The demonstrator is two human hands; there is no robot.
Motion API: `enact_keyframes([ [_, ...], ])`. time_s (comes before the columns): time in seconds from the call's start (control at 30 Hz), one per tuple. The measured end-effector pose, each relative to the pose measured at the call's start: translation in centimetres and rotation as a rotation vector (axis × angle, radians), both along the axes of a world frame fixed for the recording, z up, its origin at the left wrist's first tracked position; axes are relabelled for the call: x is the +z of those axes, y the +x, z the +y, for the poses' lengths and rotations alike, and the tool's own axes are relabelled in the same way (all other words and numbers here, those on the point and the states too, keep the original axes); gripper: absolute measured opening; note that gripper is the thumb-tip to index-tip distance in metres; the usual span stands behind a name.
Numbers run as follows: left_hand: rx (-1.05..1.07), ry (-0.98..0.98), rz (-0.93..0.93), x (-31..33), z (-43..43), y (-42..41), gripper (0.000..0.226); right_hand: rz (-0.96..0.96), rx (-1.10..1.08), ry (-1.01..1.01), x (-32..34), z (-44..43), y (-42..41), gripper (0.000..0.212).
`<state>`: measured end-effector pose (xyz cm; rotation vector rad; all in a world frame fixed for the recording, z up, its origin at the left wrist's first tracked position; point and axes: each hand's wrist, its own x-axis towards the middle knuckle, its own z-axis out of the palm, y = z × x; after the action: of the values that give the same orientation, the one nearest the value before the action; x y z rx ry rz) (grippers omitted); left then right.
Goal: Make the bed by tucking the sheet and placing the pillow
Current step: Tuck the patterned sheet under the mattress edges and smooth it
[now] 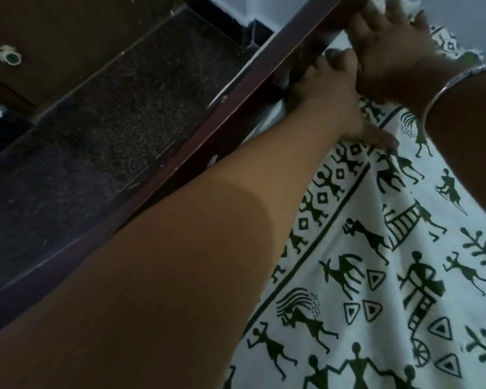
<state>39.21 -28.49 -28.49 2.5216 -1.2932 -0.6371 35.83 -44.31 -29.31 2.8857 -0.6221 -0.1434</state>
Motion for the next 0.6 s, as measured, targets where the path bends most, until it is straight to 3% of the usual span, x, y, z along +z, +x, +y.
enact_keyframes([
  [0.1,0.025,-0.131,-0.066,-0.6,0.6,-0.6,0.12,-0.217,0.024,-0.142,-0.9,3.7,-1.2,0.056],
  [0.2,0.008,-0.139,-0.196,-1.1,1.2,-1.6,0.107,-0.288,0.066,-0.052,-0.9,3.4,-1.1,0.053],
  [0.33,0.033,0.07,-0.214,-1.7,3.2,-3.1,0.119,-0.157,0.212,-0.044,-1.7,2.3,-0.6,0.062],
  [0.5,0.058,0.034,-0.141,-1.4,3.9,-2.3,0.134,0.25,0.326,-0.364,-1.0,1.2,1.0,0.055],
  [0.6,0.031,0.025,-0.127,-1.3,3.9,-1.8,0.137,0.27,0.257,-0.267,-0.5,2.0,1.3,0.058],
])
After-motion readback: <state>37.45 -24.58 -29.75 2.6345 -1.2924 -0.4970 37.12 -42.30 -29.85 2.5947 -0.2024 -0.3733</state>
